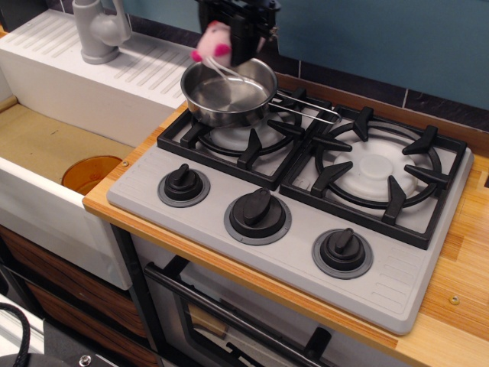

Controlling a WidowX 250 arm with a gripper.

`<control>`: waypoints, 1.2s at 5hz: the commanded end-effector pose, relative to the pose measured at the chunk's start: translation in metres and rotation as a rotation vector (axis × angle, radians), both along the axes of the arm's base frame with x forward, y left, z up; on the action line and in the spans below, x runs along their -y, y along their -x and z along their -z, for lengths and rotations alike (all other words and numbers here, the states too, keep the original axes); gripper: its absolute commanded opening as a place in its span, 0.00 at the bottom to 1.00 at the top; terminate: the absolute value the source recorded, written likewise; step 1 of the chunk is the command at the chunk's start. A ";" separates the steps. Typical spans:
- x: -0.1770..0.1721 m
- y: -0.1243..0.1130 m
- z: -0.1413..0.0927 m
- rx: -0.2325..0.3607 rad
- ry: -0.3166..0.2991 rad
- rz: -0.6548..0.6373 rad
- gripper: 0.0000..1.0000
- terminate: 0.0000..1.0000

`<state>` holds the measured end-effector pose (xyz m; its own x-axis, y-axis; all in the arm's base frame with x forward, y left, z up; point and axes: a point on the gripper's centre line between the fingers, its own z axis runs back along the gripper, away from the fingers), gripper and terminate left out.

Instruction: Put stuffedpig in pan

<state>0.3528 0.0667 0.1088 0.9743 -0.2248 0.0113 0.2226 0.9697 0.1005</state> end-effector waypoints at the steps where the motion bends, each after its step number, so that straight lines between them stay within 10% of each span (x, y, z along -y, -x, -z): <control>1: -0.003 -0.019 -0.012 0.066 0.003 0.038 0.00 0.00; 2: -0.009 -0.023 -0.011 0.088 -0.008 0.030 0.00 0.00; 3: -0.012 -0.023 -0.009 0.128 -0.022 0.038 1.00 0.00; 6: -0.016 -0.012 -0.023 0.151 -0.093 0.017 1.00 0.00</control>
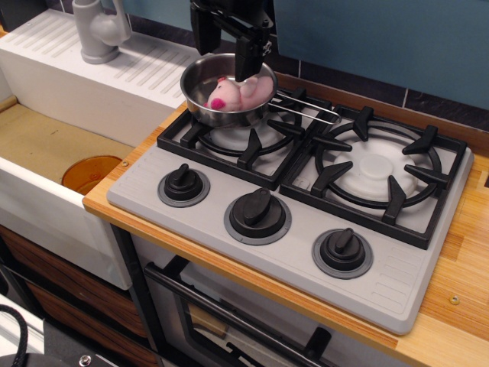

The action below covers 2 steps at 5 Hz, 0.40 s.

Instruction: Put stuffedpig in pan

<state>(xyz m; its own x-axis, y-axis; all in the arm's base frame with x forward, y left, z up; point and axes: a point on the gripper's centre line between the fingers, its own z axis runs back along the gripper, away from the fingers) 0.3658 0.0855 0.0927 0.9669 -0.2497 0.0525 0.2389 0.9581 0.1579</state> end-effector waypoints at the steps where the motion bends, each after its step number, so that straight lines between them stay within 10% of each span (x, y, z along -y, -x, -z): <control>1: 0.009 0.008 -0.046 0.107 -0.062 -0.019 1.00 0.00; 2: 0.014 0.012 -0.049 0.119 -0.085 -0.028 1.00 0.00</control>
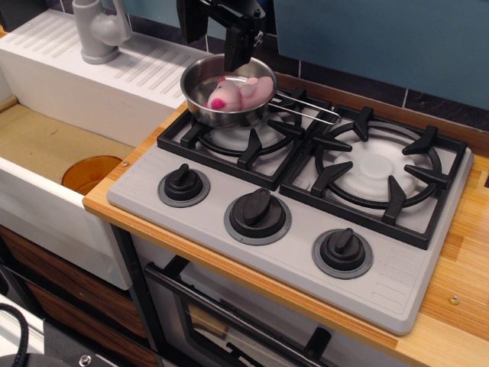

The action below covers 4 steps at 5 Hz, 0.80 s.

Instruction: Put stuffedpig in pan

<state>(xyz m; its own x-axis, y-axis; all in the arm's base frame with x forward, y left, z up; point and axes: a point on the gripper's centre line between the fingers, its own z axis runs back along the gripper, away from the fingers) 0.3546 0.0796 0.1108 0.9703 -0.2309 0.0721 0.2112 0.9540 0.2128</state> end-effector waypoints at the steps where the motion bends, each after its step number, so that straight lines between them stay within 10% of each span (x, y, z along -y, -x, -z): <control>1: 0.016 0.003 -0.032 0.086 -0.021 0.004 1.00 0.00; 4: 0.026 0.009 -0.042 0.068 0.006 0.016 1.00 0.00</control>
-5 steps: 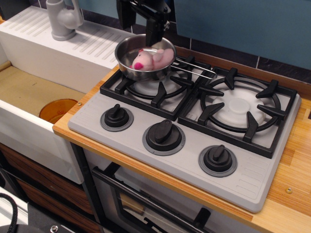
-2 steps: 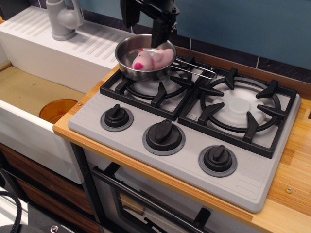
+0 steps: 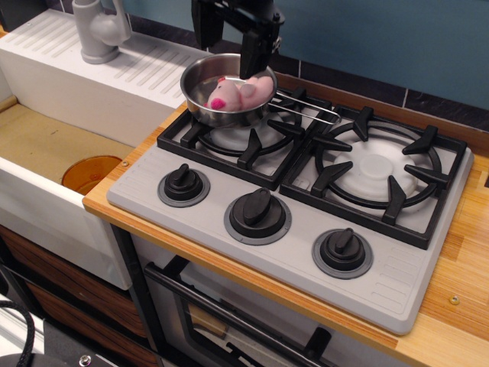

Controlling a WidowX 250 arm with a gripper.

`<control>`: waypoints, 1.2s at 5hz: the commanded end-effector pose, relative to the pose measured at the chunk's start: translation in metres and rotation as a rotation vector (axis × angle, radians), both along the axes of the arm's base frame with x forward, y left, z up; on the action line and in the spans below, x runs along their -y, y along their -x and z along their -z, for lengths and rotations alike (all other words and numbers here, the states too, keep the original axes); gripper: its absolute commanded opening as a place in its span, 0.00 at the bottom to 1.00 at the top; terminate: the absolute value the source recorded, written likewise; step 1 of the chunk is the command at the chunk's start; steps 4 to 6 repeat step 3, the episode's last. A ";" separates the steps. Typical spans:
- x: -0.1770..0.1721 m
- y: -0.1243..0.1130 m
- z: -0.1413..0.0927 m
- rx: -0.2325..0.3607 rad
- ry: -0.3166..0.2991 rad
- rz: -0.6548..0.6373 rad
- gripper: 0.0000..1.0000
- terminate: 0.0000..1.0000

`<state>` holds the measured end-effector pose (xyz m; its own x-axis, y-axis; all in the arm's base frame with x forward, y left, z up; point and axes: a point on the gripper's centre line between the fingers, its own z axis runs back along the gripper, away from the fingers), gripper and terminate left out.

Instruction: Put stuffedpig in pan

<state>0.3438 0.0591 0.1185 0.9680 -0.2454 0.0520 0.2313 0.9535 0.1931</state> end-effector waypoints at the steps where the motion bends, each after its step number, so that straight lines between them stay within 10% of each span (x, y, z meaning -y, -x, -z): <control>1: 0.009 0.004 -0.037 0.086 -0.005 -0.013 1.00 0.00; 2: 0.012 0.007 -0.036 0.081 -0.005 -0.027 1.00 0.00; 3: 0.012 0.007 -0.032 0.081 -0.058 -0.019 1.00 1.00; 6: 0.012 0.007 -0.032 0.081 -0.058 -0.019 1.00 1.00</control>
